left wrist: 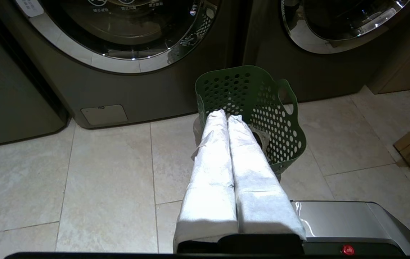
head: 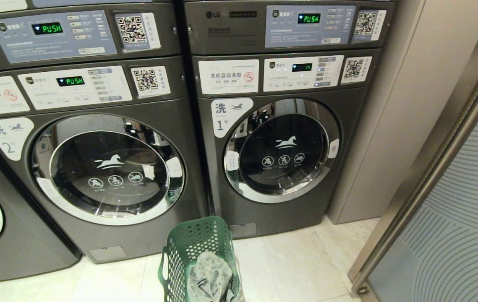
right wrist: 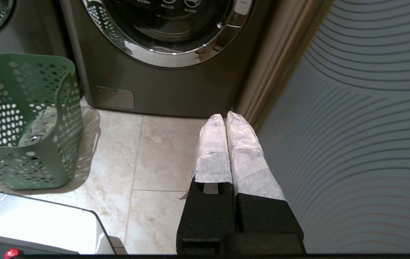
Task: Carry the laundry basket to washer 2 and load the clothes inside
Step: Open the lid of the washing machine
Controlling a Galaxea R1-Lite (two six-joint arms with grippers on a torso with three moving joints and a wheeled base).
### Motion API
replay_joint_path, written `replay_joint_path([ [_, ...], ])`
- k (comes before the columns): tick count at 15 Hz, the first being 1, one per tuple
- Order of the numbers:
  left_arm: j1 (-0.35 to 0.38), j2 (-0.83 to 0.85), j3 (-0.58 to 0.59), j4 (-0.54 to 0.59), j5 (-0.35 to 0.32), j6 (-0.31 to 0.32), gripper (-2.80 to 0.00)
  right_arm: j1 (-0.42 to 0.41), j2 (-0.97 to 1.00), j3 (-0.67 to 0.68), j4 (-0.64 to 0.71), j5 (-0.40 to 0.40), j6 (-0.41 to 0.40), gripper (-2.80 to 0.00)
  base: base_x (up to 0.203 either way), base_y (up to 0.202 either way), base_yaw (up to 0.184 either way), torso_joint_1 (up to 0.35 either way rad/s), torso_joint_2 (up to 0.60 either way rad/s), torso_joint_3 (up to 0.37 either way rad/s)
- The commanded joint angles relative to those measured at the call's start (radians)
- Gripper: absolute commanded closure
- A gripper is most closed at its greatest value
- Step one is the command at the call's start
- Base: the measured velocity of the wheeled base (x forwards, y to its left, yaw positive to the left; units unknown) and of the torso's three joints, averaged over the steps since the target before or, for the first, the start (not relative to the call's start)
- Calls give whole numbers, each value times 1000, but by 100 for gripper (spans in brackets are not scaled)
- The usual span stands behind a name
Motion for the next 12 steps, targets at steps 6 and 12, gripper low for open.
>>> replay_joint_path([
  [6,0,1,0,2,1,0,0,1,0,0,2,1,-1,0,0,-193,1,2,3,0],
  [12,0,1,0,2,1,1,0,-1,0,0,0,1,-1,0,0,-36,0,2,1,2],
])
